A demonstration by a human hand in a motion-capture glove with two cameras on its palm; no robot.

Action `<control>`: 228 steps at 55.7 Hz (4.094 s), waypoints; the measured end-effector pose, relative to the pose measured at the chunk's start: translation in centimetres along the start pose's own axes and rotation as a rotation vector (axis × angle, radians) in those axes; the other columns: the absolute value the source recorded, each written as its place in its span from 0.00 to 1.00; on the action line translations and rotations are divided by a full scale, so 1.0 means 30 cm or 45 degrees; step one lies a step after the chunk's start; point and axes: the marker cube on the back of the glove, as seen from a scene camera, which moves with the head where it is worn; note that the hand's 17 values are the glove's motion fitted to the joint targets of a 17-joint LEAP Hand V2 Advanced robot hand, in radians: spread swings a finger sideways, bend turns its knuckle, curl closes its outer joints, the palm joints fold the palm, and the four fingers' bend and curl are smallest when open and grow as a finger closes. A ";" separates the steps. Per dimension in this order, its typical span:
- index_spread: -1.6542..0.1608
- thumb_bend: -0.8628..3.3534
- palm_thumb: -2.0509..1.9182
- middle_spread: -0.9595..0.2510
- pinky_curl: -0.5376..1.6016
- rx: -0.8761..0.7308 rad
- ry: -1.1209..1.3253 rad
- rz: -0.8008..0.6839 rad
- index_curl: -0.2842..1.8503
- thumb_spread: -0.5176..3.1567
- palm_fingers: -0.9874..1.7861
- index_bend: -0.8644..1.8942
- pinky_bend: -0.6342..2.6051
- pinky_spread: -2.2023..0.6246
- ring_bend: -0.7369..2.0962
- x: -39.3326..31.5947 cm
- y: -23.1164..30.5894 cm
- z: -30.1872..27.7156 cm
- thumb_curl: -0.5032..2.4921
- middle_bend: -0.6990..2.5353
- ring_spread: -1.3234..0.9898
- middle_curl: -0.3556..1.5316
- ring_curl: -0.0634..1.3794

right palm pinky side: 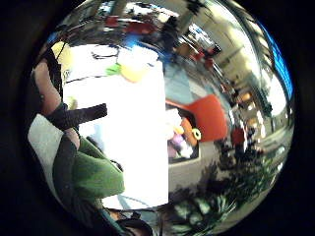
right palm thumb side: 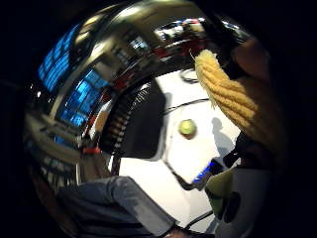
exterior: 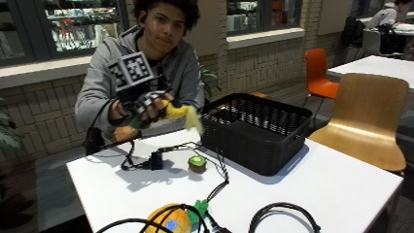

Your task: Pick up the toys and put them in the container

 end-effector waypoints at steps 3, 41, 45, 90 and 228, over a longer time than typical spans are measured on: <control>0.72 0.29 0.68 0.60 0.47 -0.017 -0.034 -0.143 0.18 0.49 0.58 0.37 0.66 0.65 0.84 -0.121 -0.053 -0.006 0.39 0.49 0.46 0.56 0.42; 0.72 0.27 0.69 0.53 0.48 -0.222 -0.184 -0.699 0.20 0.44 0.58 0.36 0.66 0.65 0.85 -0.860 -0.302 0.153 0.48 0.46 0.45 0.69 0.43; 0.72 0.27 0.69 0.53 0.48 -0.215 -0.165 -0.673 0.20 0.44 0.57 0.36 0.66 0.65 0.85 -0.862 -0.304 0.151 0.48 0.45 0.45 0.70 0.44; 0.75 0.20 0.51 0.78 0.42 -0.323 -0.118 -0.246 0.20 0.50 0.34 0.36 0.61 0.75 0.62 -0.212 -0.339 0.099 0.32 0.30 0.51 0.56 0.27; 0.78 0.20 0.60 0.84 0.43 -0.803 0.153 0.277 0.23 0.48 0.27 0.34 0.48 0.78 0.35 0.595 -0.413 0.582 0.27 0.25 0.54 0.37 0.24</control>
